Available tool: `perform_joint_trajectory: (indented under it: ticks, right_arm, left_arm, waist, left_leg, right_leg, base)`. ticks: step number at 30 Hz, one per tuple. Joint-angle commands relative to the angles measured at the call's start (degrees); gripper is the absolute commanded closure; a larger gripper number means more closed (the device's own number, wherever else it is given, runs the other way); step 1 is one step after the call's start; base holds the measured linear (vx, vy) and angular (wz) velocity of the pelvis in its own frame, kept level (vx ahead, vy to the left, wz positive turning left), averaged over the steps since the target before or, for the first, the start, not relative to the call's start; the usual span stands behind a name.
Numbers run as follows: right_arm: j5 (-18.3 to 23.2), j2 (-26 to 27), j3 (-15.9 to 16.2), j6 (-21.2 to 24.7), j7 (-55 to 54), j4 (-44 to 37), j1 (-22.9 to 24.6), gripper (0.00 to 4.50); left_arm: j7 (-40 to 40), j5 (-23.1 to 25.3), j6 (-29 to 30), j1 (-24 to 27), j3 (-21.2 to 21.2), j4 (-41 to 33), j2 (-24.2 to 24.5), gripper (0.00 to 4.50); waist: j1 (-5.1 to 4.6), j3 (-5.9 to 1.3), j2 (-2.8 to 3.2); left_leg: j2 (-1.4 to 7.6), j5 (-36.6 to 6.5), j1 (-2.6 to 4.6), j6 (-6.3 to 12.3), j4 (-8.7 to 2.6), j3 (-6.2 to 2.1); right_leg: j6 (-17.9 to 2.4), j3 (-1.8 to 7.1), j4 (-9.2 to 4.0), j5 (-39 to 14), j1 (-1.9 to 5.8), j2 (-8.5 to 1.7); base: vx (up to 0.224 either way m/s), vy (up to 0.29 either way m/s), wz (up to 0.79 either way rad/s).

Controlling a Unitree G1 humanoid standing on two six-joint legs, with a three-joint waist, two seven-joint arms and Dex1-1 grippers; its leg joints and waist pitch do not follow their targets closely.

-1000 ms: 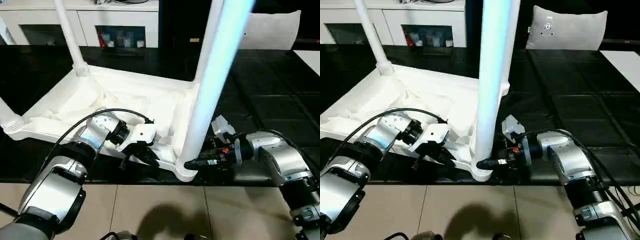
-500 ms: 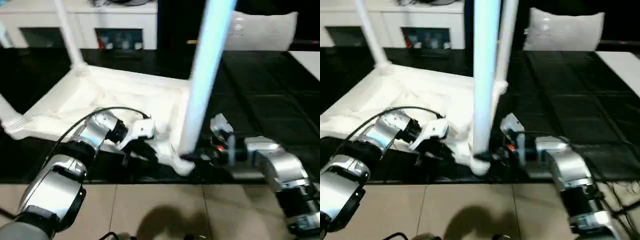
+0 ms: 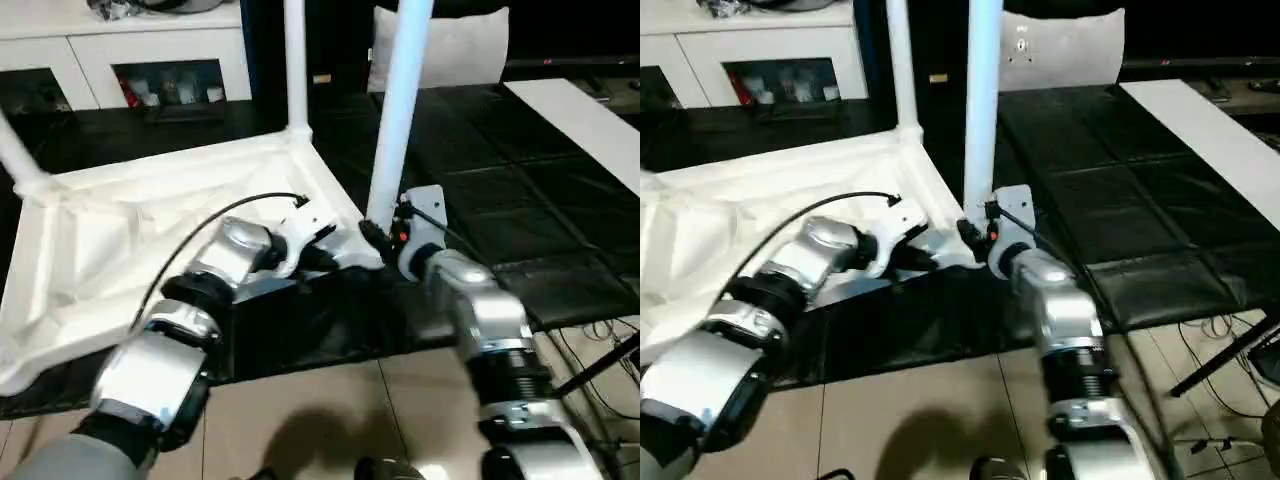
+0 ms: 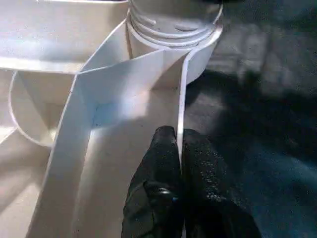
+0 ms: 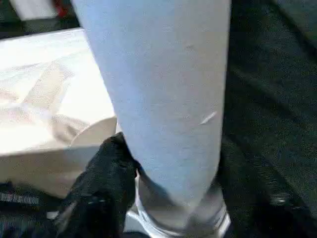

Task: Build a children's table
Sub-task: Rotate leg to tighten

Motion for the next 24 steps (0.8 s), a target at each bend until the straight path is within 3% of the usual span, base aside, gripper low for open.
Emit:
perform_joint_trajectory:
  ticks: [1,4,6,10,14,20,24]
  right_arm:
    - [1.72,4.26,4.63,0.38,2.33,0.55,-0.81,1.46]
    - [1.32,4.01,4.52,-0.43,2.24,1.17,-0.88,1.30]
    - [1.54,1.87,4.33,-1.71,4.10,-0.29,0.32,1.06]
    - [3.22,-2.23,2.95,-3.58,9.61,-3.15,2.43,0.82]
    - [5.37,-7.27,2.70,-2.87,16.94,-5.38,3.72,0.37]
    - [7.83,-19.01,6.85,-2.50,37.44,-8.24,6.13,0.05]
    - [8.82,-23.54,8.58,-3.14,45.64,-7.63,5.76,0.05]
  left_arm:
    - [4.99,-2.85,-0.79,-3.12,2.80,-2.91,-2.15,4.50]
    - [5.14,-2.08,-1.73,-2.97,2.61,-3.10,-1.85,4.50]
    - [3.56,-1.54,-3.52,-2.31,2.16,-3.23,-1.16,4.50]
    - [-1.05,-1.36,-5.63,-0.49,0.68,-4.17,0.30,4.50]
    - [-6.57,-0.90,-8.81,1.03,-1.16,-4.57,2.03,4.50]
    - [-19.95,0.07,-17.44,2.86,-5.21,-5.10,6.27,4.50]
    - [-26.64,0.65,-20.80,3.22,-7.38,-5.80,8.42,4.50]
  waist:
    - [0.47,-5.52,0.06]
    - [0.77,-5.65,0.02]
    - [0.91,-5.57,-0.03]
    - [1.22,-5.20,-0.25]
    - [1.57,-5.16,-0.44]
    - [2.79,-5.04,-0.53]
    - [4.23,-4.96,-0.19]
  left_leg:
    - [1.50,-6.15,0.15,7.10,-3.29,-0.67]
    - [1.65,-2.09,0.07,9.61,-3.06,-0.63]
    - [1.68,-2.35,0.15,10.27,-2.99,-0.53]
    - [1.68,-6.14,0.11,9.31,-3.09,-0.43]
    - [1.68,-7.23,0.01,8.93,-3.08,-0.42]
    - [1.85,-8.51,0.16,8.90,-3.05,-0.27]
    - [2.32,-9.97,0.63,7.02,-3.24,-0.23]
  right_leg:
    - [-13.30,2.68,-2.17,-10.92,4.33,-3.37]
    - [-14.91,2.79,-1.35,-5.70,4.32,-3.30]
    - [-15.12,2.79,-1.44,-6.16,4.24,-3.31]
    - [-14.07,2.79,-1.99,-11.19,4.25,-3.27]
    - [-13.25,2.86,-2.17,-12.79,4.31,-3.16]
    - [-12.36,2.92,-2.34,-15.05,4.13,-3.17]
    - [-11.76,2.86,-2.41,-17.64,3.63,-3.17]
  base:
    - [0.000,0.000,0.00]
    - [0.000,0.000,0.00]
    - [0.000,0.000,0.00]
    - [0.000,0.000,0.00]
    - [0.000,0.000,0.00]
    - [0.000,0.000,0.00]
    - [0.000,0.000,0.00]
